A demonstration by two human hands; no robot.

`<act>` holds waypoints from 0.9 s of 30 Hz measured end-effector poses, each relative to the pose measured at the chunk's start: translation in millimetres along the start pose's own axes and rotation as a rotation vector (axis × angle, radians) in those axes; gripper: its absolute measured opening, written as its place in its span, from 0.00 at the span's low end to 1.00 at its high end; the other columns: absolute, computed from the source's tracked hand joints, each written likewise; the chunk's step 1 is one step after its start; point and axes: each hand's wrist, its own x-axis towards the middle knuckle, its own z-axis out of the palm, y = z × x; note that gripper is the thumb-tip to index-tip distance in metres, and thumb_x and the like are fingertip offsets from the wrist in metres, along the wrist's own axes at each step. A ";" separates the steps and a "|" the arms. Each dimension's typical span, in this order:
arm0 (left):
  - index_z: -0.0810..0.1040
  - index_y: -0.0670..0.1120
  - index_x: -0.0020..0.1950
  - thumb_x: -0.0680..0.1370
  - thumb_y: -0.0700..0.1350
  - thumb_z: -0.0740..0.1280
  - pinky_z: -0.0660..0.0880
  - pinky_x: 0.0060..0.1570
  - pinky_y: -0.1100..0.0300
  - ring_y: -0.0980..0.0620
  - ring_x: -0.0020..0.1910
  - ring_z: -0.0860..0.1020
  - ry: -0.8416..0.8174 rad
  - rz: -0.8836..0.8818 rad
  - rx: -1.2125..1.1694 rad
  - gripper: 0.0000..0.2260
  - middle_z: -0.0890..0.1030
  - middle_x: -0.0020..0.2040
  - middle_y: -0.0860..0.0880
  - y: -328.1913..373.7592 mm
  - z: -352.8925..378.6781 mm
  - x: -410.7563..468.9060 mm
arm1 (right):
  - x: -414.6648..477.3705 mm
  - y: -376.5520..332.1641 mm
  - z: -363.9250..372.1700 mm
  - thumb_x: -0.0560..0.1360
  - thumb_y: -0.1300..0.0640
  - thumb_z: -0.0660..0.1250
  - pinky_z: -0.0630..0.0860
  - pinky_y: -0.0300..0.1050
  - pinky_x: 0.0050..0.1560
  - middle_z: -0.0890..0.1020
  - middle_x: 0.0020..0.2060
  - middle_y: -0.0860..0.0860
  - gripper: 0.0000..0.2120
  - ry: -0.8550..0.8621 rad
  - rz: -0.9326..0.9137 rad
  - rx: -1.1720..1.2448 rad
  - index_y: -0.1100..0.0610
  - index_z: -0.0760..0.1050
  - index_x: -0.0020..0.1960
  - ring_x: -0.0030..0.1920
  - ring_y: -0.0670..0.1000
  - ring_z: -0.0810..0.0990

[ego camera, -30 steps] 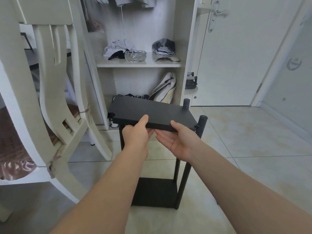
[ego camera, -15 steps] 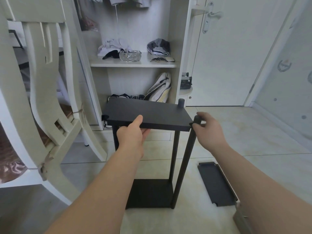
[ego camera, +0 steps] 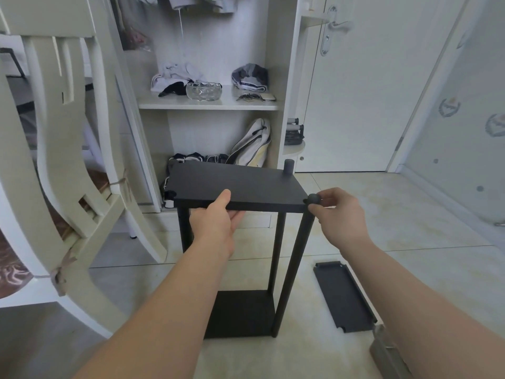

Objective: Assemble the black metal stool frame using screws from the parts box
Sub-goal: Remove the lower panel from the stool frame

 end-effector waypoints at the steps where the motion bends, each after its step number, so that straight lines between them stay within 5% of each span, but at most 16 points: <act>1: 0.74 0.42 0.61 0.77 0.37 0.72 0.84 0.42 0.53 0.47 0.38 0.86 -0.005 -0.011 -0.006 0.14 0.85 0.52 0.42 -1.2 -0.5 0.8 | 0.1 -0.3 -1.6 0.76 0.60 0.71 0.71 0.42 0.39 0.81 0.45 0.46 0.06 -0.004 0.012 0.000 0.51 0.78 0.51 0.44 0.51 0.80; 10: 0.73 0.41 0.66 0.78 0.38 0.72 0.84 0.44 0.52 0.46 0.42 0.87 -0.058 -0.038 0.001 0.18 0.85 0.52 0.42 -2.4 -0.9 5.9 | 0.6 -4.3 -5.4 0.77 0.56 0.70 0.69 0.39 0.36 0.82 0.45 0.45 0.04 0.002 0.006 -0.078 0.52 0.77 0.51 0.42 0.42 0.77; 16: 0.74 0.39 0.65 0.78 0.38 0.72 0.84 0.47 0.51 0.46 0.42 0.87 -0.067 -0.059 0.069 0.18 0.85 0.52 0.41 -3.8 -5.5 6.2 | -5.0 -21.5 6.4 0.78 0.58 0.68 0.71 0.47 0.62 0.74 0.65 0.51 0.20 -0.015 -0.295 -0.315 0.55 0.74 0.69 0.62 0.52 0.74; 20: 0.74 0.39 0.65 0.77 0.38 0.72 0.84 0.46 0.52 0.46 0.42 0.87 -0.062 -0.061 0.072 0.18 0.85 0.52 0.40 -2.0 -7.0 5.9 | -16.9 -40.3 28.0 0.77 0.59 0.69 0.69 0.42 0.63 0.79 0.58 0.49 0.13 -0.086 -0.508 -0.330 0.55 0.78 0.62 0.61 0.50 0.74; 23: 0.73 0.38 0.66 0.77 0.38 0.72 0.84 0.42 0.53 0.45 0.41 0.87 -0.051 -0.069 0.030 0.19 0.85 0.51 0.40 1.8 -6.8 6.2 | -26.0 -45.3 39.3 0.78 0.57 0.67 0.79 0.42 0.45 0.84 0.39 0.47 0.05 -0.086 -0.210 -0.094 0.56 0.80 0.46 0.42 0.45 0.82; 27: 0.70 0.39 0.71 0.77 0.38 0.72 0.84 0.39 0.55 0.45 0.42 0.87 -0.054 -0.082 -0.011 0.23 0.85 0.52 0.39 8.6 -8.0 6.7 | -35.3 -44.0 54.5 0.79 0.48 0.68 0.80 0.40 0.29 0.86 0.40 0.55 0.15 -0.217 0.339 0.266 0.61 0.80 0.47 0.33 0.49 0.86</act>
